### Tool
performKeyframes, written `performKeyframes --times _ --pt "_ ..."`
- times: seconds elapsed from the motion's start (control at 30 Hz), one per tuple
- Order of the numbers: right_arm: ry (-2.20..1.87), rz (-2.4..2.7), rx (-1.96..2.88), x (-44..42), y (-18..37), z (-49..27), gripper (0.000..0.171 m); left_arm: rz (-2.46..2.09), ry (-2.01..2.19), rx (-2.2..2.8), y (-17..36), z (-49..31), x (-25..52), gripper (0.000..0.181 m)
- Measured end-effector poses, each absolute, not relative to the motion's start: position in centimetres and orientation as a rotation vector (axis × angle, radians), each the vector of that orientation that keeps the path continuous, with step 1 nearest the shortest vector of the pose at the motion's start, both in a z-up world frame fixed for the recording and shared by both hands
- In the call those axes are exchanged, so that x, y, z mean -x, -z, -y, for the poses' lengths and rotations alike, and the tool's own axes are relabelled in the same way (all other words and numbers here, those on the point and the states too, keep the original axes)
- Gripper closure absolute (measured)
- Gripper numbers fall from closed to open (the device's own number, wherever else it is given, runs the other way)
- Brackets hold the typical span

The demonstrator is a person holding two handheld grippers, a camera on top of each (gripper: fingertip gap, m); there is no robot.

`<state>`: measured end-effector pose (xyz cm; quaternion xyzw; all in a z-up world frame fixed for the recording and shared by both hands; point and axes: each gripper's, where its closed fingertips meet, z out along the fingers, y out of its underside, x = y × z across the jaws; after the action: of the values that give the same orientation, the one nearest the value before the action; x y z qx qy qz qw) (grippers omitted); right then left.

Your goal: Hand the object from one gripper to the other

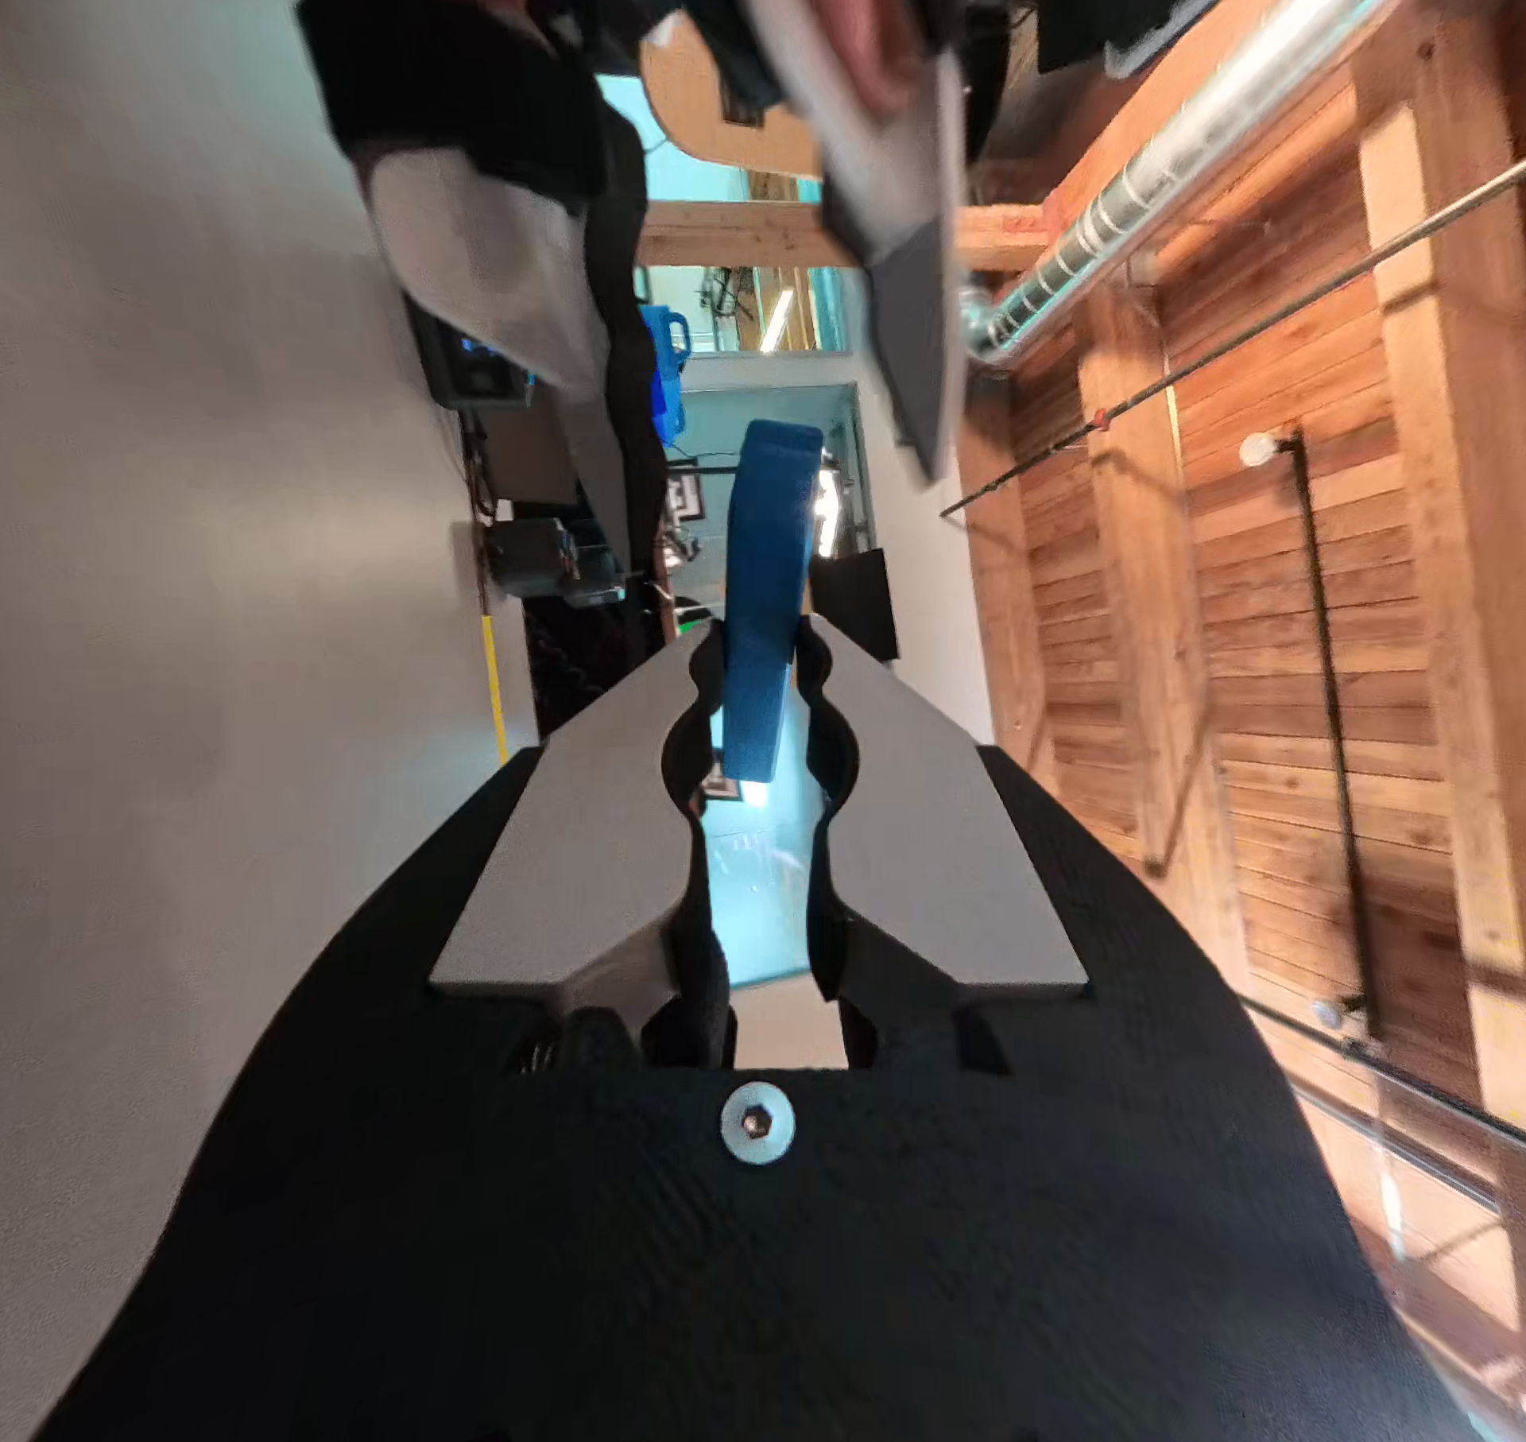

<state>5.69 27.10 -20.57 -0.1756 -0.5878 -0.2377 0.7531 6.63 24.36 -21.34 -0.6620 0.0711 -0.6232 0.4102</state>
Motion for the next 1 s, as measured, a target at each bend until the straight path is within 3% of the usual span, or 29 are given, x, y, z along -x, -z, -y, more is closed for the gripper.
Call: performKeyframes --times 0.07,0.17,0.2,0.23,0.27,0.33,0.5,0.67,0.8,0.87,1.0 --pt "0.555 1.279 0.376 -5.7 20.5 -27.2 0.156 -0.216 1.633 1.636 21.0 -23.8 -7.2 0.16" --pt "0.446 1.264 0.459 -5.8 20.6 -27.3 0.156 -0.258 1.573 1.649 21.5 -23.9 -7.4 0.162" --pt "0.297 1.242 0.562 -5.7 20.6 -27.3 0.145 -0.277 1.498 1.643 21.5 -24.2 -7.1 0.164" --pt "0.118 1.22 0.683 -5.7 20.5 -27.3 0.12 -0.293 1.399 1.628 21.4 -24.6 -6.6 0.164" --pt "-0.08 1.204 0.817 -5.6 20.6 -27.3 0.106 -0.308 1.252 1.607 21.2 -25.2 -5.8 0.164" --pt "-0.484 1.132 1.045 -5.6 20.5 -27.5 0.095 -0.408 0.872 1.564 20.7 -25.9 -4.2 0.164" --pt "-1.657 0.72 1.392 -5.9 19.0 -27.0 0.111 -0.679 -0.158 1.444 20.2 -26.6 -1.3 0.164" --pt "-2.136 0.435 1.547 -5.9 20.1 -27.8 0.114 -1.099 -1.117 1.205 21.9 -27.1 -1.2 0.166" --pt "-2.25 0.33 1.61 -5.9 20.9 -28.0 0.121 -1.231 -1.266 1.081 22.4 -27.3 -2.9 0.167" --pt "-2.23 0.307 1.615 -6.1 21.1 -28.4 0.146 -1.243 -1.264 1.067 22.5 -27.2 -3.2 0.166" --pt "-2.097 0.379 1.632 -6.1 21.8 -28.7 0.154 -1.197 -0.965 1.208 23.4 -27.1 -3.5 0.157"
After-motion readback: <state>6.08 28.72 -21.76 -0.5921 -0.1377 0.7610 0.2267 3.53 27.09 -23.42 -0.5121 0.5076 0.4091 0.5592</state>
